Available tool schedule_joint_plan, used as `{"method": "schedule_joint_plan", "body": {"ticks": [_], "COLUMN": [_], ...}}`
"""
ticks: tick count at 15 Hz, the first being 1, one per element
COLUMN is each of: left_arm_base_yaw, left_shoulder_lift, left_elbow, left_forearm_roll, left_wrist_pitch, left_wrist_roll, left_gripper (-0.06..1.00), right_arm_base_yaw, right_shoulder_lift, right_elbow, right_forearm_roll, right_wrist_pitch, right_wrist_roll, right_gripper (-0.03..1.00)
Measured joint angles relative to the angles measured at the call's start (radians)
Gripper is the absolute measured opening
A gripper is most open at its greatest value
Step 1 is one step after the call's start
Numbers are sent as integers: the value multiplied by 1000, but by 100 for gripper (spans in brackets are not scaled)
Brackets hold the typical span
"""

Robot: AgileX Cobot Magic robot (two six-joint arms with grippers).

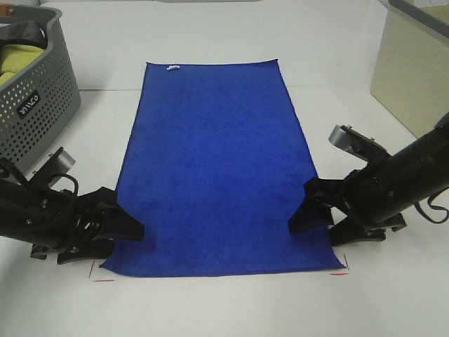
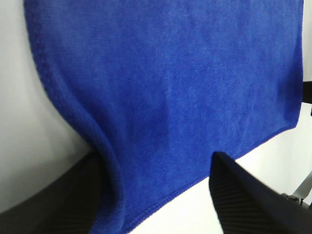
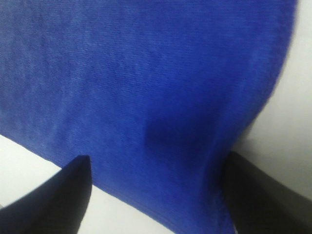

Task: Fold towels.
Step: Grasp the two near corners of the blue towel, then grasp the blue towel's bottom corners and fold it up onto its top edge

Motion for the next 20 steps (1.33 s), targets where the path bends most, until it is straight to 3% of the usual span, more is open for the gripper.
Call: {"method": "schedule_joint_plan", "body": {"ticks": [2, 6, 7, 10, 13, 20], "left_arm_base_yaw": [-4, -4, -4, -4, -4, -4], "left_shoulder_lift": [7, 14, 13, -37, -142, -431], "left_elbow": [-10, -10, -10, 14, 127, 410], "left_forearm_roll": [-7, 6, 15, 70, 119, 127], "left_wrist_pitch": [-14, -87, -91, -104, -106, -105], "left_wrist_roll": [0, 0, 0, -39, -79, -99], "left_gripper": [55, 7, 1, 0, 0, 0], "right_arm_base_yaw": [24, 24, 24, 25, 25, 27], "right_shoulder_lift": [10, 25, 29, 12, -96, -300], "right_elbow": [-5, -4, -4, 1, 71, 328], "right_forearm_roll": [19, -4, -5, -15, -53, -62], "right_wrist_pitch": [-31, -86, -84, -69, -25, 4], "right_wrist_roll": [73, 150, 151, 166, 202, 224], "right_gripper": [61, 11, 1, 0, 0, 0]}}
